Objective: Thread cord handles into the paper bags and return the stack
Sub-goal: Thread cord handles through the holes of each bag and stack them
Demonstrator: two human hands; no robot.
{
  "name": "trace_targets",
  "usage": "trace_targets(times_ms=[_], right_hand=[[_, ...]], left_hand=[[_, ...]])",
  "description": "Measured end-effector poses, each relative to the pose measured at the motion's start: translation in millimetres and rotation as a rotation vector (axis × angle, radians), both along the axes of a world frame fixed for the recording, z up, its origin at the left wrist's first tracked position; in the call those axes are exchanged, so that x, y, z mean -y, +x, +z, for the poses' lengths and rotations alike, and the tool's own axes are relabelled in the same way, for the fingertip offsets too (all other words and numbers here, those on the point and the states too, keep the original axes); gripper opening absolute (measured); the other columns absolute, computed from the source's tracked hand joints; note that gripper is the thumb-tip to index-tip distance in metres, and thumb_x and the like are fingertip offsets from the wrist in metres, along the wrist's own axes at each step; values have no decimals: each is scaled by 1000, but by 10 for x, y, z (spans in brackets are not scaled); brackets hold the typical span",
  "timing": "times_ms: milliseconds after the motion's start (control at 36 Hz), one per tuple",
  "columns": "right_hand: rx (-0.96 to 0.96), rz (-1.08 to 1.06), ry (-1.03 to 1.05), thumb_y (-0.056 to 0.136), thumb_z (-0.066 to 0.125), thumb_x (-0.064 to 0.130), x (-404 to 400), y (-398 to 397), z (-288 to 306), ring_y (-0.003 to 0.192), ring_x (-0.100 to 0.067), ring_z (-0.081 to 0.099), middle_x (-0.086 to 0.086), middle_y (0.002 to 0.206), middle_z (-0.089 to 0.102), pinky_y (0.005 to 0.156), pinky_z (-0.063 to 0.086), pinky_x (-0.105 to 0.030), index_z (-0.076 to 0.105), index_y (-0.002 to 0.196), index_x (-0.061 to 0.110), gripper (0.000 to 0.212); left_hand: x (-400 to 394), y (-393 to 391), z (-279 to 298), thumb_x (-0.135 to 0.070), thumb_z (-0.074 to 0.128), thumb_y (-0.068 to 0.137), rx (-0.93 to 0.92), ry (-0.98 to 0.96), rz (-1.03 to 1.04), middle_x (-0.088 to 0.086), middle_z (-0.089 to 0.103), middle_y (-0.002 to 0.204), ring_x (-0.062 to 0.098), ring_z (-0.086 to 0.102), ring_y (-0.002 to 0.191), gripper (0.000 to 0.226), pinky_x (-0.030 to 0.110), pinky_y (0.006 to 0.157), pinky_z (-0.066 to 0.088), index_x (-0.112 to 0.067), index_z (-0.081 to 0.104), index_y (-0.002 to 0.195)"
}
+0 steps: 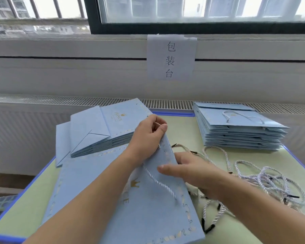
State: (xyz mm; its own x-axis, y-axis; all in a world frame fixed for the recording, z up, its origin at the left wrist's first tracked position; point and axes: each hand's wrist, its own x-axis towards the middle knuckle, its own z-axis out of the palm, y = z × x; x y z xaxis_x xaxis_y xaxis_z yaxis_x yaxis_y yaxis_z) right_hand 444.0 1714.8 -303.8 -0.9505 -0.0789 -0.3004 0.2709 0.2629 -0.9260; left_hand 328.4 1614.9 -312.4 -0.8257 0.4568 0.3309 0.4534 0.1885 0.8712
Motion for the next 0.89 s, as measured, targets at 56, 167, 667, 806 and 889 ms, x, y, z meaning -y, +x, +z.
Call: trace_targets(times_ms=[56, 167, 667, 806, 889], right_hand=[[-13, -56, -108, 94, 56, 14, 12, 35, 75, 81, -16, 70, -6, 96, 74, 72, 55, -24, 68, 97, 12, 13], [-88, -184, -288, 93, 52, 8, -42, 176, 409, 61, -20, 68, -11, 80, 72, 58, 56, -28, 68, 87, 7, 17], [-1155, -245, 973, 85, 51, 9, -131, 560, 803, 94, -11, 64, 20, 109, 65, 72, 54, -28, 63, 119, 24, 39], [-1018, -95, 1304, 81, 51, 10, -220, 487, 485, 115, -21, 58, 0, 135, 57, 86, 54, -35, 53, 133, 14, 52], [-791, 69, 1388, 91, 28, 61, -293, 553, 472, 135, -17, 40, 5, 150, 39, 111, 25, -38, 32, 146, 28, 64]], left_hand=[[-33, 54, 148, -13, 55, 97, -22, 57, 11, -2, 52, 67, 0, 43, 52, 14, 12, 51, 38, -18, 58, 84], [-44, 166, 515, -16, 54, 97, -131, 168, -4, -8, 57, 75, -2, 51, 65, 12, 12, 64, 42, -21, 57, 88], [192, 569, 877, -68, 34, 90, 554, 466, -301, 17, 66, 116, 28, 67, 102, 73, 42, 88, 56, -6, 55, 125], [259, 566, 792, -28, 34, 96, 896, 529, -377, 18, 73, 89, 25, 71, 69, 43, 29, 61, 58, 3, 62, 106], [226, 526, 669, -15, 39, 93, 920, 461, -211, 16, 72, 79, 26, 69, 58, 30, 29, 52, 56, 3, 61, 100]])
